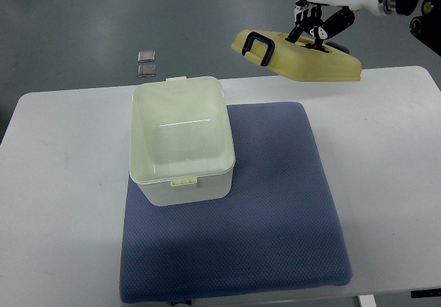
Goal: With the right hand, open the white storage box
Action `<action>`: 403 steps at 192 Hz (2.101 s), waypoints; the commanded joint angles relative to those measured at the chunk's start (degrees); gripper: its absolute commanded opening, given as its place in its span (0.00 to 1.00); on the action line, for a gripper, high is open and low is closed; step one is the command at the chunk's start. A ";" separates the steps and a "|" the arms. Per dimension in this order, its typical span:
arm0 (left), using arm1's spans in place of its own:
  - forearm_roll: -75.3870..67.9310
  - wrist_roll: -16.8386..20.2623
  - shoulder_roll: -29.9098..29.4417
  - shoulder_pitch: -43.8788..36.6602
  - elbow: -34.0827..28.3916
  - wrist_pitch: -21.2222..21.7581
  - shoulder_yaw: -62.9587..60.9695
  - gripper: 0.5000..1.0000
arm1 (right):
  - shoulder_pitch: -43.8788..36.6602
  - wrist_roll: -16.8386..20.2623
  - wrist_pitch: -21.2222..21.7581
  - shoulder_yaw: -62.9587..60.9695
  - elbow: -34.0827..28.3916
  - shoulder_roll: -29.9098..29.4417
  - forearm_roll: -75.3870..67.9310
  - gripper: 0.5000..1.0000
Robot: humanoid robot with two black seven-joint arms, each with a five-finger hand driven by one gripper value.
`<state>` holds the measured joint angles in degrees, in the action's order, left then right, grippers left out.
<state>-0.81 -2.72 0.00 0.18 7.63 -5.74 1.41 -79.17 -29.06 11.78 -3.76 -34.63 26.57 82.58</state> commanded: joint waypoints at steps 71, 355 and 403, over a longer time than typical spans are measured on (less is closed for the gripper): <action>-0.07 0.00 0.00 0.00 0.01 0.03 -0.09 1.00 | 6.57 4.71 8.25 -0.46 3.61 -1.26 -0.13 0.00; 0.02 0.00 0.00 0.09 -0.08 0.03 -0.01 1.00 | 7.98 8.41 14.14 -0.02 3.17 -8.11 -5.94 0.65; 0.02 0.00 0.00 0.35 -0.08 0.03 -0.01 1.00 | 6.57 8.41 13.27 -3.44 4.05 -6.62 -13.31 0.68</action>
<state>-0.81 -2.72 0.00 0.49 7.63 -5.71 1.48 -72.44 -20.69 25.59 -4.94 -30.90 19.03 74.44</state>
